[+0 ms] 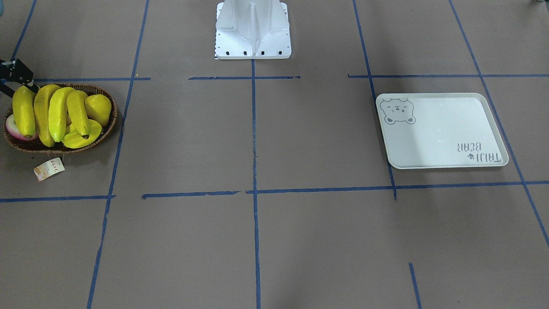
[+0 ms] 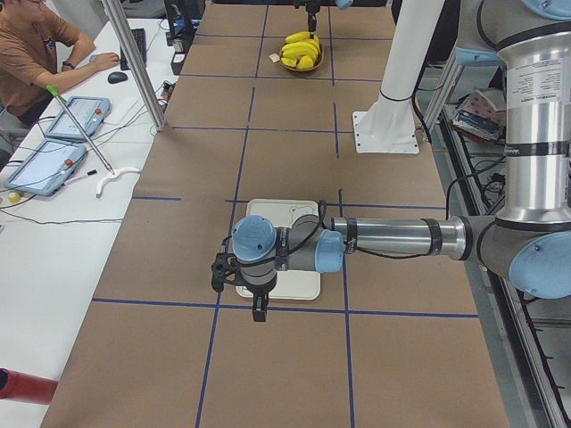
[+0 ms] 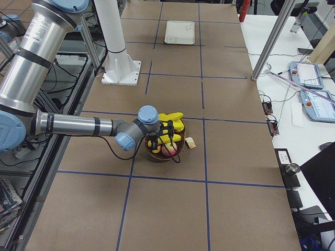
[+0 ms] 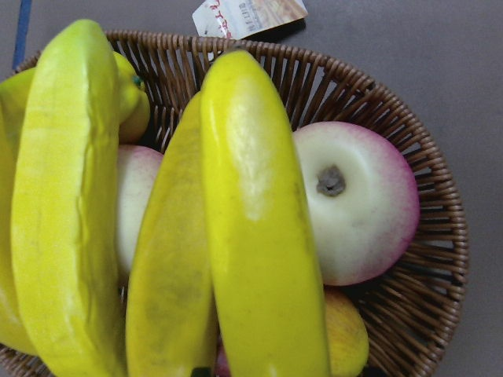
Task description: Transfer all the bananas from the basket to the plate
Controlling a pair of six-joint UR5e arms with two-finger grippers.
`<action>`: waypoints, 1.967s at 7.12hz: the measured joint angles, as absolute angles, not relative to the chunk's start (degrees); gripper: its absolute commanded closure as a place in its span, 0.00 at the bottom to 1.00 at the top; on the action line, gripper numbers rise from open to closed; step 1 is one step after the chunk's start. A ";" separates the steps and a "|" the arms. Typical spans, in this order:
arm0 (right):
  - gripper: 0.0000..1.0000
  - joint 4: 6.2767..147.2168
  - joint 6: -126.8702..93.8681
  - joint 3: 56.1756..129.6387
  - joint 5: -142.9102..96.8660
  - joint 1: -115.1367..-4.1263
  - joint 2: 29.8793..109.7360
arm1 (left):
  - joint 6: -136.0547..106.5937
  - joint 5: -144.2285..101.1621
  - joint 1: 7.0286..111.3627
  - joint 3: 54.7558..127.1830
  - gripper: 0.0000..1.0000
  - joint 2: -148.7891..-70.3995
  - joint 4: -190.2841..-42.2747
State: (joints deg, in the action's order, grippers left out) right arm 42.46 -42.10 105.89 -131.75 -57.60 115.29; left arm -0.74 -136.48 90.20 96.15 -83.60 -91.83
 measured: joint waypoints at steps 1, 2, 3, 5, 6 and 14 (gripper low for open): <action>0.56 42.46 -42.10 105.78 -131.86 -57.61 115.44 | -0.72 -136.49 90.20 96.14 0.00 -83.69 -91.79; 0.79 42.45 -42.10 105.79 -131.90 -57.63 115.52 | -0.71 -136.49 90.19 96.11 0.00 -83.75 -91.77; 0.93 42.43 -42.10 105.89 -131.91 -57.65 115.55 | -0.72 -136.47 90.18 96.08 0.00 -83.80 -91.76; 1.00 42.28 -41.86 106.16 -132.34 -58.19 115.56 | -0.78 -136.47 90.18 96.01 0.00 -83.84 -91.76; 1.00 42.29 -41.55 106.24 -134.60 -59.87 115.42 | -0.79 -136.49 90.18 95.96 0.00 -83.84 -91.76; 1.00 43.21 -40.12 116.78 -148.27 -68.41 118.29 | -0.75 -136.54 90.02 94.28 0.00 -84.75 -91.83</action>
